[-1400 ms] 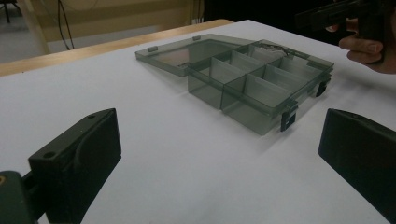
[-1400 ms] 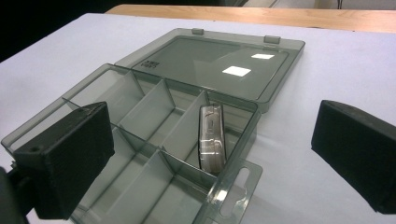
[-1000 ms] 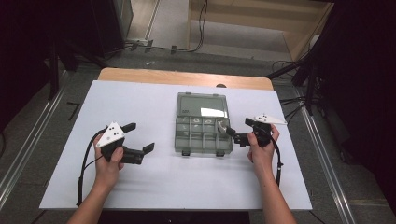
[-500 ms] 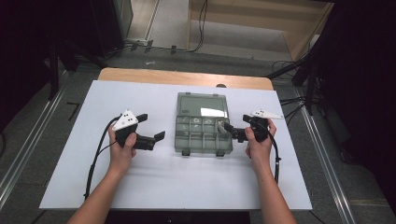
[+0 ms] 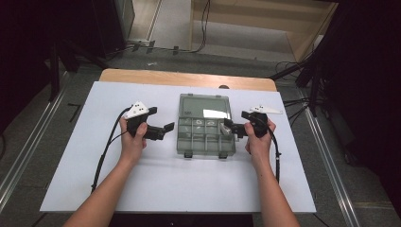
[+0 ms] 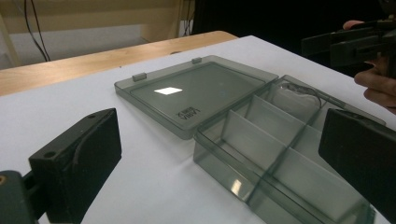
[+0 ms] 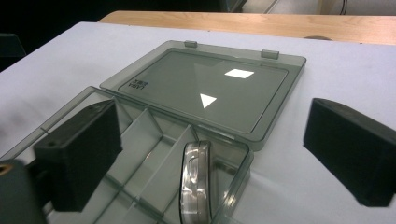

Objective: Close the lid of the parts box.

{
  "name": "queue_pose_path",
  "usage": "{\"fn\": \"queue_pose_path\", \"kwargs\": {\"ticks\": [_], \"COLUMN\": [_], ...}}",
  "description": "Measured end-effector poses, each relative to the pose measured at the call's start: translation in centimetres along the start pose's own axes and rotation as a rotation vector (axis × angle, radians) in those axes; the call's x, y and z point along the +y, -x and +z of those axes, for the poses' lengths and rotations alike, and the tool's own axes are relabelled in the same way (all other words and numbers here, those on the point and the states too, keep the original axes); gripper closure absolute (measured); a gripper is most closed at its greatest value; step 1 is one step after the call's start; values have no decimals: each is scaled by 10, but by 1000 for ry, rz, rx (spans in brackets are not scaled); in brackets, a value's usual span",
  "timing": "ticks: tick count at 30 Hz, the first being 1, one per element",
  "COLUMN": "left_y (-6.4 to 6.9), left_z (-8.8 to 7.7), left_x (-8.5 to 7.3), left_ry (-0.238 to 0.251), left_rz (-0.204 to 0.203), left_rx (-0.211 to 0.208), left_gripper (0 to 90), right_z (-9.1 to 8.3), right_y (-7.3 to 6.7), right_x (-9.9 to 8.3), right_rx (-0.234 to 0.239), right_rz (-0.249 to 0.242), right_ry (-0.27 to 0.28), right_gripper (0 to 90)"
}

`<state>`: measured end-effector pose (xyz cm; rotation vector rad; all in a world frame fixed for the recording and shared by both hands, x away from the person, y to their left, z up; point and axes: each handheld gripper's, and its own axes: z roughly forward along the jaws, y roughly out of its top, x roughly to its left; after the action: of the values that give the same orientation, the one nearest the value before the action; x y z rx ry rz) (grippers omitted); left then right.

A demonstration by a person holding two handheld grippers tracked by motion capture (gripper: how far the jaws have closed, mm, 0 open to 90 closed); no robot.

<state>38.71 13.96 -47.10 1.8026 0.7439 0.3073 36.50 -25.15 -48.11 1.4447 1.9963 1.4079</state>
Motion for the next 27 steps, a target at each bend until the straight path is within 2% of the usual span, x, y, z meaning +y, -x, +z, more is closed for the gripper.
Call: {"fn": "queue_pose_path", "kwargs": {"ticks": [2, 5, 7, 9, 12, 16, 18, 20, 22, 27], "left_y": [-3, -6, -9, -11, -14, -18, -20, -22, -24, -27], "left_z": [5, 11, 16, 20, 28, 39, 44, 49, 53, 64], "left_x": [2, 4, 6, 8, 11, 14, 15, 15, 16, 18], "left_ry": [-1, 1, 2, -7, -35, -61, -70, -75, -84, -121], "left_rz": [-8, -12, -29, -36, -47, -70, -72, -98, -125, -171], "left_rx": [-4, 18, 10, 10, 9, 6, 28, 24, 24, 0], "left_gripper": [0, 0, 0, 16, 95, 96, 97, 104, 129, 131], "right_z": [3, 7, 11, 13, 17, 23, 26, 29, 31, 39], "right_y": [1, 3, 4, 5, 7, 11, 13, 15, 18, 26], "right_x": [2, 5, 8, 10, 14, 19, 20, 22, 23, 22], "right_rx": [3, 9, 13, 16, 35, 46, 47, 54, 56, 60], "right_rz": [7, 18, 20, 23, 42, 58, 65, 73, 85, 115], "right_ry": [-3, -5, -4, -10, -10, -19, -28, -35, -40, -77], "right_gripper": [31, 31, 31, 31, 31, 34, 40, 47, 112, 119]}}
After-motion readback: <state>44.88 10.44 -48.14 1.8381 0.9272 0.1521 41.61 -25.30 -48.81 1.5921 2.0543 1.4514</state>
